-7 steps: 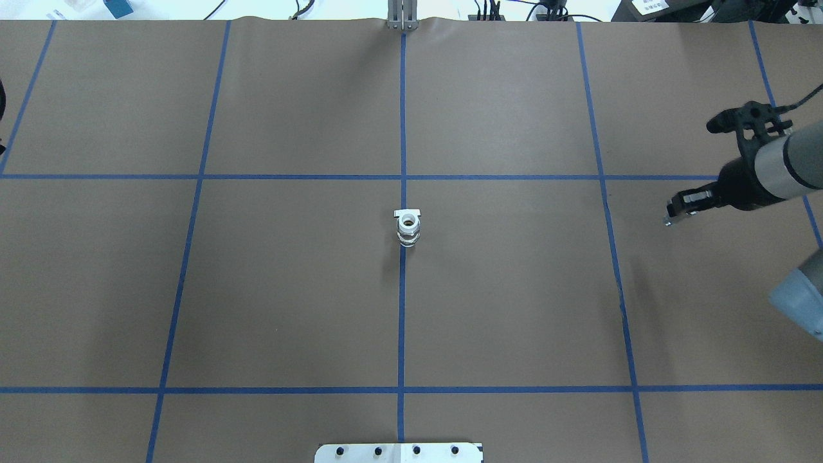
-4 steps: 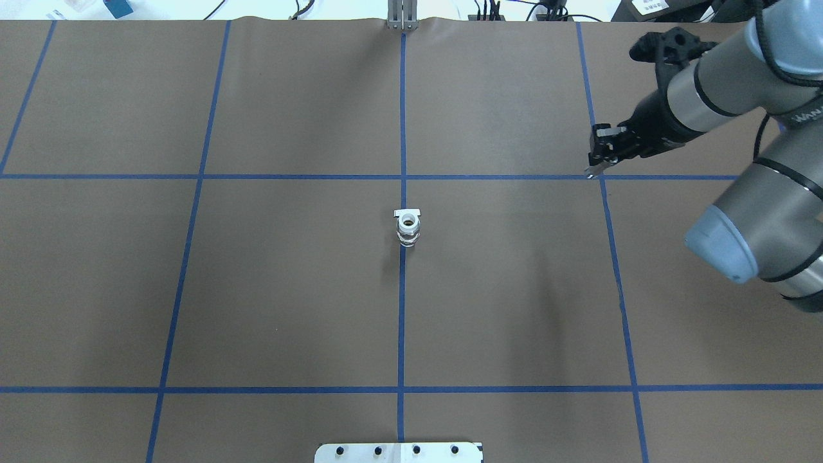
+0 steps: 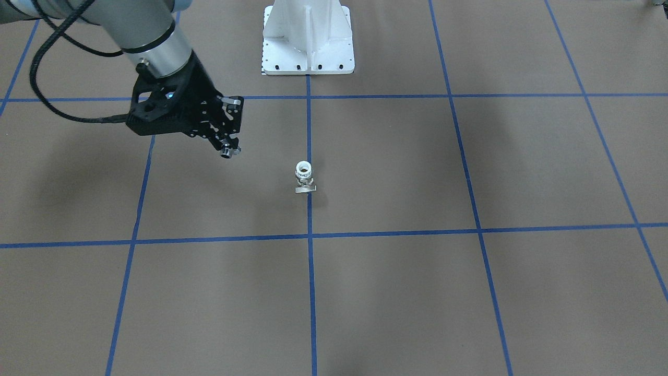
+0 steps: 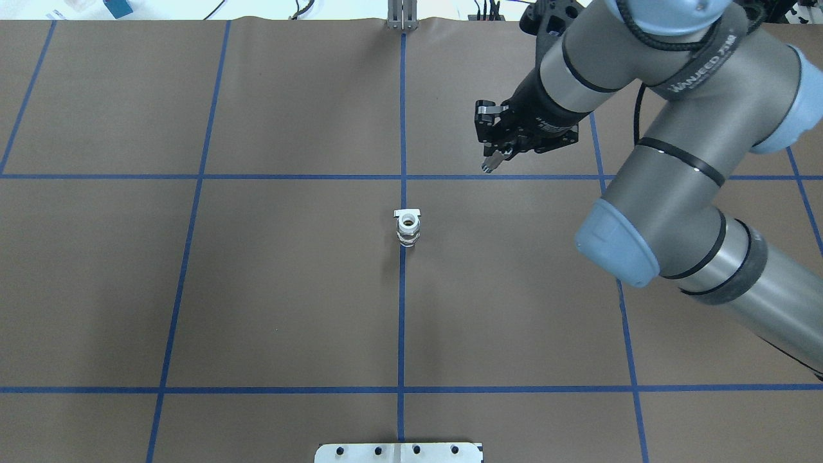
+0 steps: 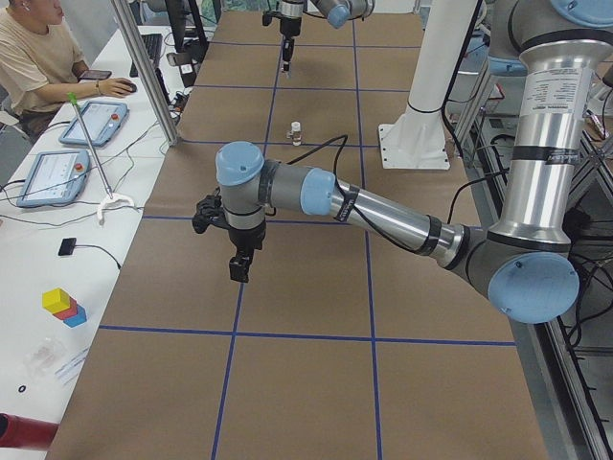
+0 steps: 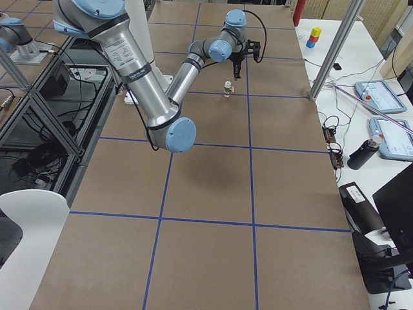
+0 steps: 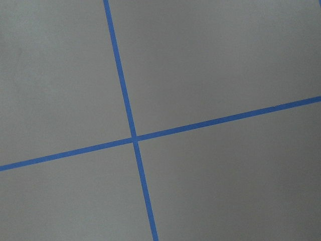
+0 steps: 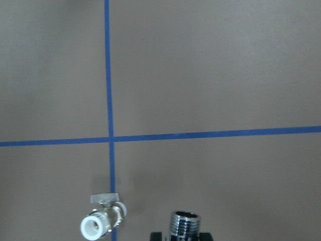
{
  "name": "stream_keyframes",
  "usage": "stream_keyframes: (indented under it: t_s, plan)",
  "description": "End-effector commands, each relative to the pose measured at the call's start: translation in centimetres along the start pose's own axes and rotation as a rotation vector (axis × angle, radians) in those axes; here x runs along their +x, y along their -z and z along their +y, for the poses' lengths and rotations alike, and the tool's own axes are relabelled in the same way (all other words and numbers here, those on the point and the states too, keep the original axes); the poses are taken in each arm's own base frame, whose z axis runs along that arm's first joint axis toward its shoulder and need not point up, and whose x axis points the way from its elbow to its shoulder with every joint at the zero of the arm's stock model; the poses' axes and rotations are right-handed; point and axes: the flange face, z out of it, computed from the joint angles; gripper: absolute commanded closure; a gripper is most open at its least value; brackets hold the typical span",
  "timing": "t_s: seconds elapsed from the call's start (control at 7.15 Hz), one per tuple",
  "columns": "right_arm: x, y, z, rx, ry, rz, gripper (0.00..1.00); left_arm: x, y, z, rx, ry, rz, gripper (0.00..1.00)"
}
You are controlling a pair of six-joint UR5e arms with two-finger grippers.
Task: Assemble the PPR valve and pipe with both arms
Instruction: 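Carry the chrome valve with the right gripper above the white fitting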
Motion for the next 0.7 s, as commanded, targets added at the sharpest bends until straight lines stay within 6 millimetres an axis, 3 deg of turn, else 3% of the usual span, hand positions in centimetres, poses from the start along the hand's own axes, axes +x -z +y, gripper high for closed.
stream_keyframes:
  t_s: [0.0, 0.28, 0.56]
  plan:
    - [-5.8, -2.3, 3.1, 0.031, -0.054, 0.060, 1.00, -0.3, -0.3, 0.5, -0.006, 0.006, 0.001, 0.00]
    - [-10.3, -6.5, 4.7, 0.045, -0.068, 0.156, 1.00, -0.3, -0.3, 0.5, -0.006, 0.006, 0.001, 0.00]
    - [-11.8, -10.2, 5.6, 0.061, -0.055, 0.215, 1.00, -0.3, -0.4, 0.5, -0.007, 0.005, 0.002, 0.00]
